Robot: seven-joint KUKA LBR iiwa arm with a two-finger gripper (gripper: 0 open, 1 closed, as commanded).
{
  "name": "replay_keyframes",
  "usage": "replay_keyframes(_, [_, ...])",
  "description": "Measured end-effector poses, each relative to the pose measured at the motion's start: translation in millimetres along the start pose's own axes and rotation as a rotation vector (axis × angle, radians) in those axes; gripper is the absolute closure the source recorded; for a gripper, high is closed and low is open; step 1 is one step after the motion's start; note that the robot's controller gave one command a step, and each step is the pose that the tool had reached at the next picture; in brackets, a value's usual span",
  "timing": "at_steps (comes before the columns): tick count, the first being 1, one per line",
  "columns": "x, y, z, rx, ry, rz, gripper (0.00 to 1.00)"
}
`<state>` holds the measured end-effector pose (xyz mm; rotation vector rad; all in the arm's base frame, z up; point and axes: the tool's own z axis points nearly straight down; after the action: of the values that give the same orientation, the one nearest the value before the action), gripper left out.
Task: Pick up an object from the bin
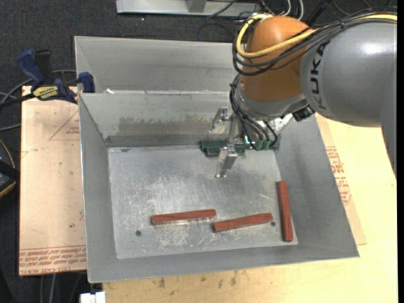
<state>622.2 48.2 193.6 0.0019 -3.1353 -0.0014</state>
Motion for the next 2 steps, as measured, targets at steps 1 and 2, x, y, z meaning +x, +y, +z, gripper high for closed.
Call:
replay_keyframes(1, [-1.7,0,-5,0.000,-0.008,0.001,0.00])
replay_keyframes(2, [35.2,27,71,0.000,-0.010,-0.060,0.00])
